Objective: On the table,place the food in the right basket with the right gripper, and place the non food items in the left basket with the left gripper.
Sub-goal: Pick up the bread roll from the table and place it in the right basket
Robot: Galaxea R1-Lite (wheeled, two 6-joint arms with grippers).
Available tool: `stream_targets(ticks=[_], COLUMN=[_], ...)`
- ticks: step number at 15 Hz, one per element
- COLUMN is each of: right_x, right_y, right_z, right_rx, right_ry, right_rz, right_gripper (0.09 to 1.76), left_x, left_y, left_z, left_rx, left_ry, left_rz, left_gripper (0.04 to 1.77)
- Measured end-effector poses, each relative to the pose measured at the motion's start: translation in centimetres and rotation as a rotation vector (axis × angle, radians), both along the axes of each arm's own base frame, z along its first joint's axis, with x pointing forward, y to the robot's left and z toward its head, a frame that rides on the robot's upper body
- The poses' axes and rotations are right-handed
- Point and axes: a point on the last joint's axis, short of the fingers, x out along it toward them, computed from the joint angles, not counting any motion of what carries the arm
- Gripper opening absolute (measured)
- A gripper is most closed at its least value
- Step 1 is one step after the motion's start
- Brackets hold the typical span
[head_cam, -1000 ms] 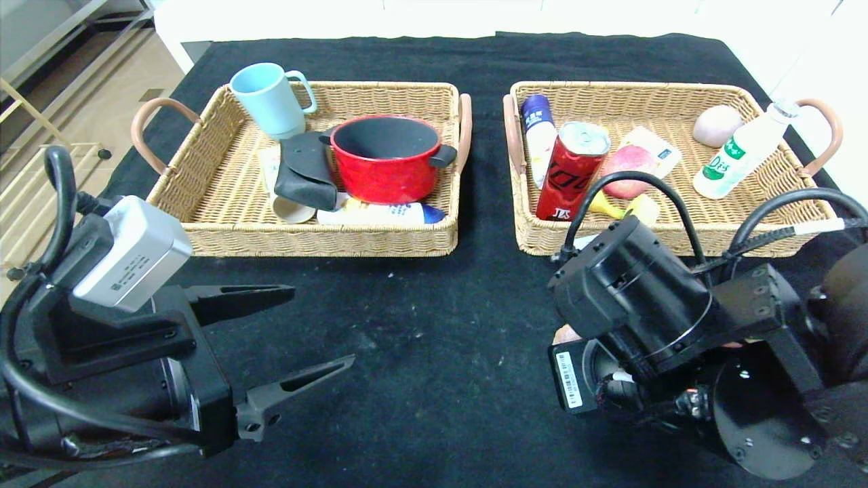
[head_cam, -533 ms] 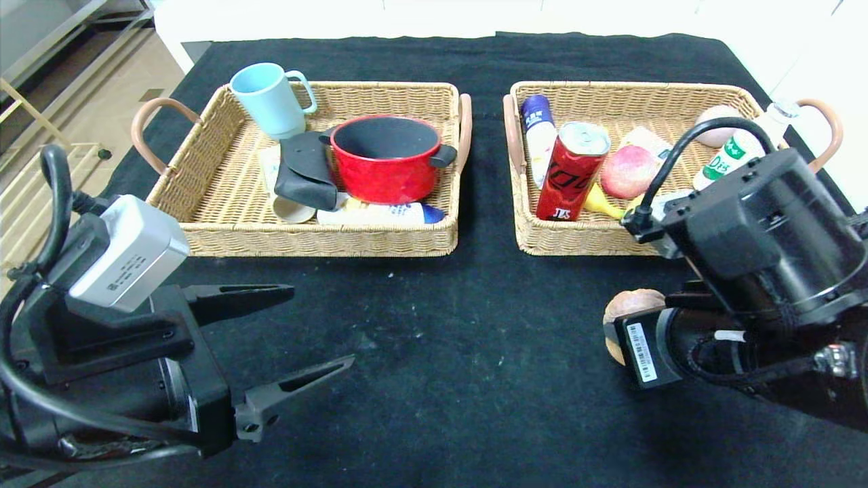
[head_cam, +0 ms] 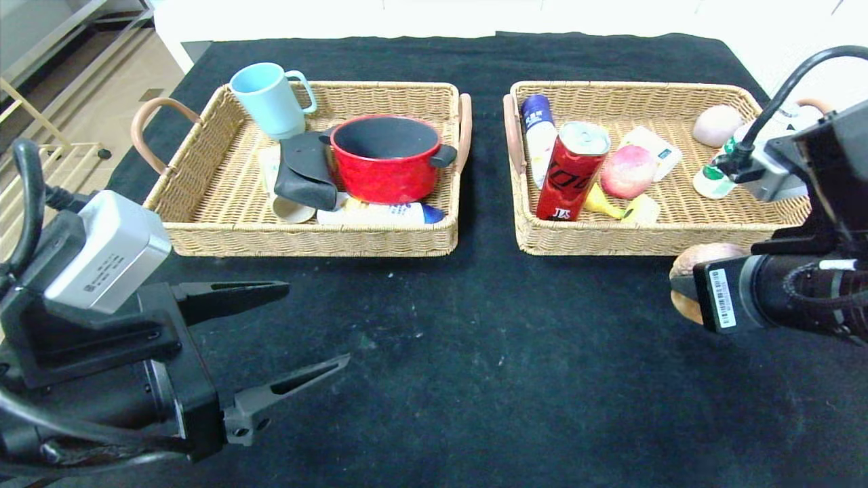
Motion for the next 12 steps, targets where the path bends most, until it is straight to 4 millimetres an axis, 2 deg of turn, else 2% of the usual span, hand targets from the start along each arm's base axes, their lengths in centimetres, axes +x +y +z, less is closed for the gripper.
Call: stream_targets(ticks=[5,8,12], right_x=[0.7,2.7,5.4], right_y=[-1.9,-2.6,-3.6], right_z=[1.8,3.0,2.9], right_rx=[0.028,0.053,0.034], right_ry=[-0.041,-0.15,-0.204], right_rz=[0.026,0.018,-0.019], right_gripper=[0.85,0.85,0.85], left_x=[-0.3,-0.6,-0.7], left_y=[0.2,0.3,0.4], left_z=[0.4,0.6,0.7], left_rx=[-0.009,-0.015,-0.018], left_ry=[-0.018,-0.03,-0.036], left_rz=[0.0,0.002,0.004], left_gripper=[1.72,1.72,1.72])
